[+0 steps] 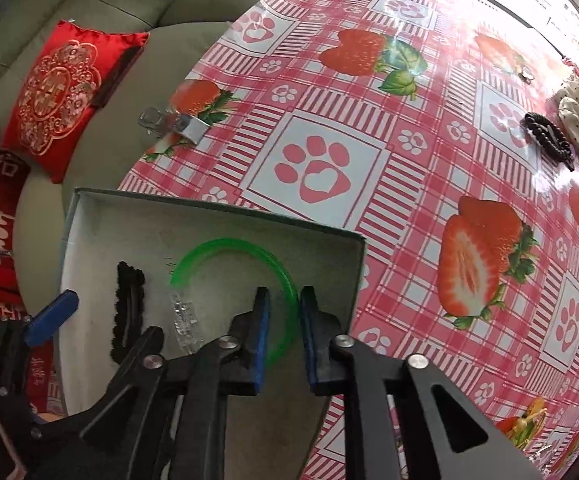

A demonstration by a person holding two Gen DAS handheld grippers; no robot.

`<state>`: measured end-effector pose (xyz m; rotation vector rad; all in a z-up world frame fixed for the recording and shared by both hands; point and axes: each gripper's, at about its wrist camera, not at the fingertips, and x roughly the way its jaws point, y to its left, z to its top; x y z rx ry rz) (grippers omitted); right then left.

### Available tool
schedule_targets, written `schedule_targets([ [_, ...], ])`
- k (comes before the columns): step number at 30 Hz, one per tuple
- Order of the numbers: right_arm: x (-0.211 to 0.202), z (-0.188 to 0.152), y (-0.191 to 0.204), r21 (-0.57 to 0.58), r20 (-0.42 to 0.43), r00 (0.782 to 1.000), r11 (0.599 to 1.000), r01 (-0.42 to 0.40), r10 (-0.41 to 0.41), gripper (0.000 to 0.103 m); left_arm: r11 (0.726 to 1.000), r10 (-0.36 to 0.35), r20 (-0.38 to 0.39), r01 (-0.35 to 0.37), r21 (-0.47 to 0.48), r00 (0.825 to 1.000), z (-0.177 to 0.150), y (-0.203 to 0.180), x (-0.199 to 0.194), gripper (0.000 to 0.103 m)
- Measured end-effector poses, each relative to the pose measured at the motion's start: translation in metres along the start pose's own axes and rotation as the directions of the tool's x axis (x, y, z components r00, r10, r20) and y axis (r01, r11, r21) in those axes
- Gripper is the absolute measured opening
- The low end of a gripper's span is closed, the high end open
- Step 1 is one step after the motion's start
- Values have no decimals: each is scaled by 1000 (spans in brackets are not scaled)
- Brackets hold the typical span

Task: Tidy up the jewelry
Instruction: 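Carry both items over the white tray and open both tools to drop them, then move both open tools back over the jewelry on the table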

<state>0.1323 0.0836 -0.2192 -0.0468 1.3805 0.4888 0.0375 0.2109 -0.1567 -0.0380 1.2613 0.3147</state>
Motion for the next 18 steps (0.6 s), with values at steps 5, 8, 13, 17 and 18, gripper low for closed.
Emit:
schedule_targets([
  [5,-14,3,2,4,47,997,998,-58,58,49,1000,11,4,-11,-10,1000,-2,5,-8,85],
  [8,-29,5,0,18,77,992,995,-100,98,55,1000,15,20,-15,-22,1000,-3,8,-13,103],
  [13,-60,-1,-11,61,140,980,987,-148,139,61,1000,2,25,-2,0,1000,-4,1,-26,103],
  [17,-81,-9,-27,108,183,973,980,-166,144,82,998,-58,0,58,20,998,-4,-11,-33,103],
  [18,-87,-13,-33,123,196,970,978,-168,142,83,996,-82,-6,82,29,997,-5,-15,-35,103],
])
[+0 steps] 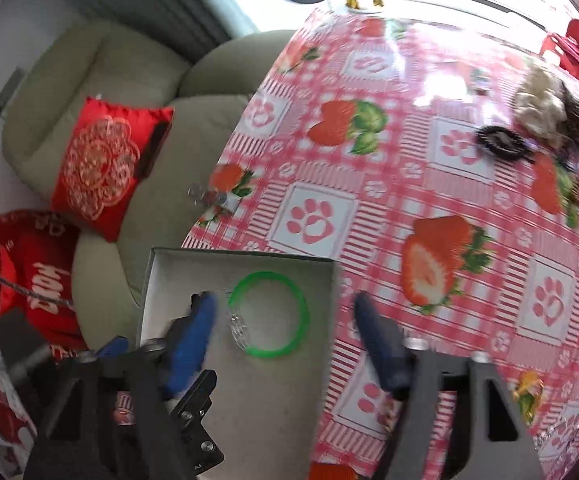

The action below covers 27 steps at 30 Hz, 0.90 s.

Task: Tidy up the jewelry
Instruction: 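Move both open tools back over the jewelry on the table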

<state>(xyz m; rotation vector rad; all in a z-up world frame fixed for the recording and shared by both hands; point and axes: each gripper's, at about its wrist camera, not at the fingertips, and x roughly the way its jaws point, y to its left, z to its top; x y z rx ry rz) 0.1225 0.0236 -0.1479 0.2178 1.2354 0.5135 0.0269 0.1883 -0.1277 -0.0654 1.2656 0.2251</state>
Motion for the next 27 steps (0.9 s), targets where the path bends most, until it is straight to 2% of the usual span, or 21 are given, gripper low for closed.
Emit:
schedule_targets([
  [2,-15,-6,-12,31,23,1000,1000,3,-4,83,999,-30,-12,30,30,999,0,-12,-3,103],
  [8,-52,-26,-64,157,68,996,986,49,-60,86,987,-41,-22,44,155,999,-5,-63,-12,103],
  [12,-73,-45,-99,227,75,991,969,95,-114,87,976,-39,1,38,214,999,-9,-93,-21,103],
  [16,-89,-71,-132,284,45,987,949,137,-156,87,961,-66,-17,68,269,998,-11,-122,-21,103],
  [18,-95,-86,-148,308,23,986,939,153,-168,87,946,-96,-48,106,306,994,-13,-139,-19,103],
  [27,-117,-155,-215,393,-83,953,869,301,-292,87,911,-132,-79,153,383,988,-16,-196,-16,103],
])
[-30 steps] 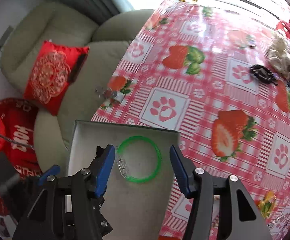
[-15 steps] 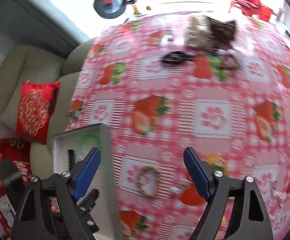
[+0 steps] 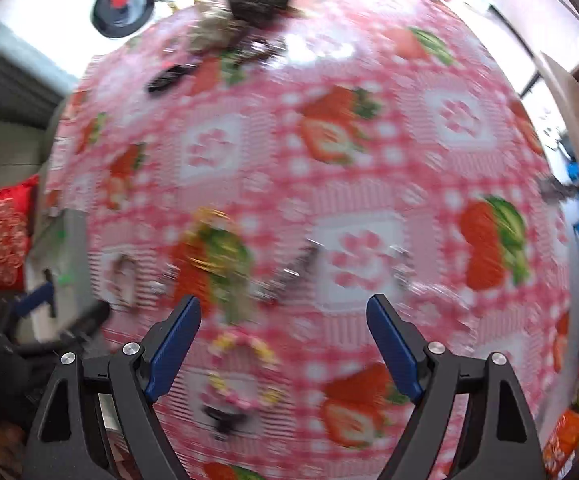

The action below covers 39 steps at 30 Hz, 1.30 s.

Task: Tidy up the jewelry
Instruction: 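Move both open tools back over the jewelry on the table, then grasp the yellow cord bracelet with left tool while right tool grasps clear bead chain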

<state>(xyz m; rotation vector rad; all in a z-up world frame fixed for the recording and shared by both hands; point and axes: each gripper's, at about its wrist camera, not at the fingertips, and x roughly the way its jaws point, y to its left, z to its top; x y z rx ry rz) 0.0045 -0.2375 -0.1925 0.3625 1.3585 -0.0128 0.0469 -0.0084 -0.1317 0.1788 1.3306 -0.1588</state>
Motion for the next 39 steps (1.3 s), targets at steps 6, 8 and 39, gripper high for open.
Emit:
schedule_targets([
  [6,2,-14,-52,61,-30,996,994,87,-85,87,999,-2,-2,2,45,1000,18,-20,13,103],
  [8,3,-17,-67,82,-41,994,991,104,-101,87,998,0,0,0,66,1000,26,-26,18,103],
  [39,45,7,-112,-170,27,985,970,175,-172,59,973,-85,-36,90,214,996,67,-104,65,63],
])
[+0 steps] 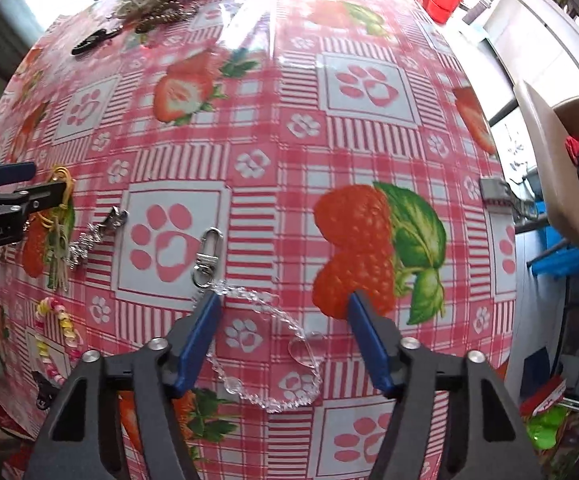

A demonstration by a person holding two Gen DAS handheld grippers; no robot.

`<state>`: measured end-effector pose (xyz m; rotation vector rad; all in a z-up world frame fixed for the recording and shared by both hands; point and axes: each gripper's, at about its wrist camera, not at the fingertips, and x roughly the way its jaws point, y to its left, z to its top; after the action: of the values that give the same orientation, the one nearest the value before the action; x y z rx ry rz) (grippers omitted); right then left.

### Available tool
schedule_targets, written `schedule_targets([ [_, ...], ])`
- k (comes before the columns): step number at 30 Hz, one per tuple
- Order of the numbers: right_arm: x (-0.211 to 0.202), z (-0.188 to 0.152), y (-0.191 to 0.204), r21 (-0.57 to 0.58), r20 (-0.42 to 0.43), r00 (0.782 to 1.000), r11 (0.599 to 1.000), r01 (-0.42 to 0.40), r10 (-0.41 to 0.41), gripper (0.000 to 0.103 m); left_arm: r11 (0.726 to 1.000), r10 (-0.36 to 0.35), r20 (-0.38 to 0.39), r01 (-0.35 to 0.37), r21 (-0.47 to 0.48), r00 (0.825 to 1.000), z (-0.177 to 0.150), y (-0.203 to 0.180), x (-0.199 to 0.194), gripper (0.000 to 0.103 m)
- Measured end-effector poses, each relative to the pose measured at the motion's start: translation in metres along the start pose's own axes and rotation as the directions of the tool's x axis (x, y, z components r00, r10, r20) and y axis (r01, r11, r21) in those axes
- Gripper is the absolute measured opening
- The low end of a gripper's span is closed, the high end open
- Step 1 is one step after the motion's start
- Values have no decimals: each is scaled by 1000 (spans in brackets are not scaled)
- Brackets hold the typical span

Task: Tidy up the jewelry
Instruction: 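Grasp the yellow cord bracelet with left tool while right tool grasps clear bead chain, then carry both items into the white tray and open both tools to release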

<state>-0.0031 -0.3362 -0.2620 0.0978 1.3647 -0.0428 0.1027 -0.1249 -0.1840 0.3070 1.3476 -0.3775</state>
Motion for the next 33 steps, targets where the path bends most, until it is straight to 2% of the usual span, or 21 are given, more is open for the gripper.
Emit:
schedule_targets([
  [1,0,1,0,-7,3,1000,1000,-1,1,55,1000,-5,2,5,4,1000,1,-3,-1,56],
  [2,-1,3,2,-11,6,1000,1000,0,0,45,1000,-8,5,8,11,1000,0,-8,-2,43],
  [3,-1,4,2,-17,8,1000,1000,2,-2,32,1000,-15,9,14,21,1000,0,-13,-3,34],
  [4,-2,4,3,-22,9,1000,1000,3,-3,24,1000,-18,9,17,26,1000,-7,-14,-6,23],
  [5,-2,4,5,-24,8,1000,1000,5,-5,15,999,-20,7,20,27,1000,-7,-17,-7,23],
  [8,-5,5,7,-3,7,1000,1000,6,-6,14,999,-46,5,46,2,999,-11,-24,-12,23],
  [13,-13,3,-7,123,10,997,990,-75,75,14,995,-84,35,86,-47,996,-18,-21,-28,23],
  [17,-26,2,-7,180,23,995,978,-103,100,14,991,-102,63,107,-80,993,-25,-13,-40,23],
  [33,-78,6,26,199,95,983,965,-171,154,14,975,-102,137,126,-181,985,-62,52,-98,23],
])
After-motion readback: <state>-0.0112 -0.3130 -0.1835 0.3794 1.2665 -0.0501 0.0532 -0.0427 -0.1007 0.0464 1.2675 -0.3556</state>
